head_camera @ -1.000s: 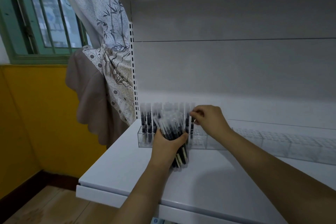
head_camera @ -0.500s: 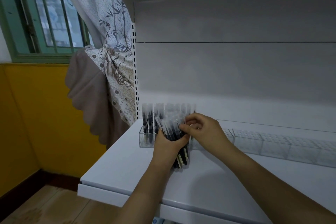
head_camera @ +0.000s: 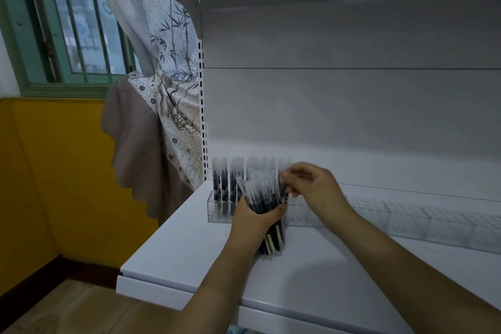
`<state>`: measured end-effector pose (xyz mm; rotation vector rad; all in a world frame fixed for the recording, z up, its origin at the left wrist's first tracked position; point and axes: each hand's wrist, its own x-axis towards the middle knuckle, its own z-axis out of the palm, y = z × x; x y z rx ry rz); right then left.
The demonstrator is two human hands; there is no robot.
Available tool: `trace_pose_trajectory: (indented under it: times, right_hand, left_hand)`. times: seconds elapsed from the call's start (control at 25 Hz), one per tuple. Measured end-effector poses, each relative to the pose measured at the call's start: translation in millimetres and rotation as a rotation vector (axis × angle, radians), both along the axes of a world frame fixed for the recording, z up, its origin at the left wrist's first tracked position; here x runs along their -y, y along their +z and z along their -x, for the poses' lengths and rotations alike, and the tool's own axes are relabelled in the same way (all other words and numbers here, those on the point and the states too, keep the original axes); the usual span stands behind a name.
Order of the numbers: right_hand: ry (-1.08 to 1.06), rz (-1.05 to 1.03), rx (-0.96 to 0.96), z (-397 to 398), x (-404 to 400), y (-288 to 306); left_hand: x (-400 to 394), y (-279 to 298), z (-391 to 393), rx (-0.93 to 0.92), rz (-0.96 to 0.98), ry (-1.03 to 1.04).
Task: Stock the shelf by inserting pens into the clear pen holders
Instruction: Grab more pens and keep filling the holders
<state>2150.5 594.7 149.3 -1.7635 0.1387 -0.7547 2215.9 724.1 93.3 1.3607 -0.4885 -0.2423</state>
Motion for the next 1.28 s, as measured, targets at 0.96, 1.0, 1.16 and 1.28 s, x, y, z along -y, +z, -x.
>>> trace_pose_trajectory:
  times: [0.96,1.0,1.16,1.28]
  right_hand:
    - [-0.276,0.188,0.135,-31.7,37.1,19.6]
    - [-0.276,0.191,0.130,-32.0,38.7,20.6]
    - [-0.212,0.299,0.012,-30.1,35.2,13.3]
    - [-0.235,0.516,-0.168,-28.8,30.2,-0.3]
  left_hand:
    - [0.5,-1.9,-4.6,-0.068,0.007,0.043]
    - [0.3,-2.0,-4.8,-0.073,0.006,0.043]
    - [1.7,-3.5,-5.0,-0.070,0.008,0.049]
    - [1.8,-2.5,-5.2,-0.060,0.004,0.051]
